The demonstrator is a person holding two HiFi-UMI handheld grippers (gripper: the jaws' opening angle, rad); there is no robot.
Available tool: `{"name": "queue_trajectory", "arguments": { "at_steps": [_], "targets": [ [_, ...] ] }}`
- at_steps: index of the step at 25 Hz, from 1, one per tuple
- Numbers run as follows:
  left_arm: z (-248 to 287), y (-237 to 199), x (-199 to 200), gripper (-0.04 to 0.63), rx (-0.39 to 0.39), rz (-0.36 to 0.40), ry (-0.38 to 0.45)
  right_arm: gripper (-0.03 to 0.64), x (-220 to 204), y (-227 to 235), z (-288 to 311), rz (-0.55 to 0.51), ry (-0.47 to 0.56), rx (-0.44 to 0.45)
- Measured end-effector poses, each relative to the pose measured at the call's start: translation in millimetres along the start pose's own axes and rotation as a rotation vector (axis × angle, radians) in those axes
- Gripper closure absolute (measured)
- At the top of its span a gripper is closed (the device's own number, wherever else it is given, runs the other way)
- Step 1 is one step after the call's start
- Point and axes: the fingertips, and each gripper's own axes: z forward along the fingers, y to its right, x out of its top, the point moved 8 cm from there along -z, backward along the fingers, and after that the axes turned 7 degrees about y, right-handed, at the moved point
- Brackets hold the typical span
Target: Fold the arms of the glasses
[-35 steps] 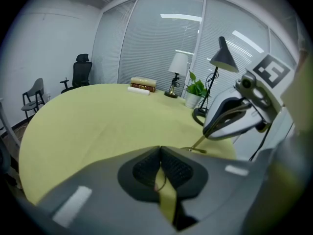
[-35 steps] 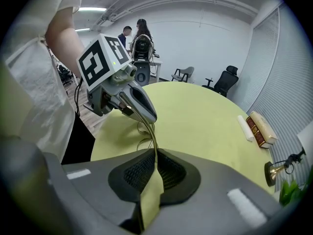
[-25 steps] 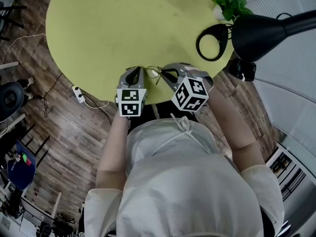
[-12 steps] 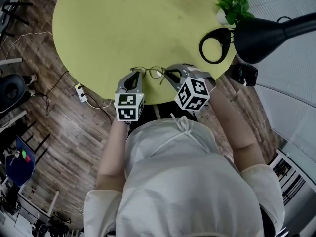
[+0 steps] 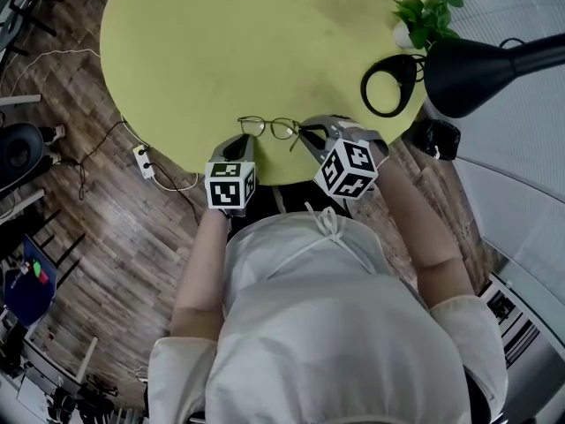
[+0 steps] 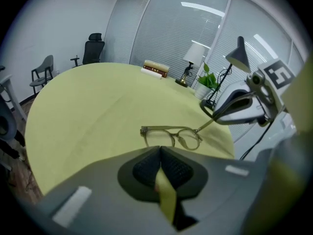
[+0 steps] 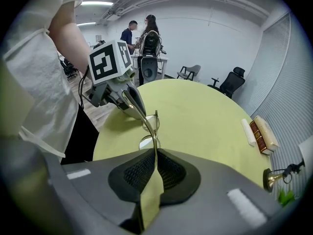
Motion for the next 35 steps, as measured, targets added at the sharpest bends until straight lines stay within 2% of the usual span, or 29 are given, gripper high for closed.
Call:
{"name": "queue_trajectory", "arguments": {
  "at_steps": [5,9,25,35],
  "targets": [
    [2,-5,-1,0.589,-0.001,-0.055,-0.039,0.600,3,0,-1,-0.001,-0.003,-0.002],
    [3,-7,-1,0.588,-0.012,-0.101,-0.038,0.600,7,-2,2,-0.050,-0.025,0.011],
    [4,-7,-2,0.589,-0.006,-0.143,-0.026,0.598,27,5,32,-0.064,-0.041,0.049],
    [5,-8,-1,0.588,-0.011,-0.120,-0.030,0.618,31,10,48,-0.054,-0.047,0.063]
  ]
}}
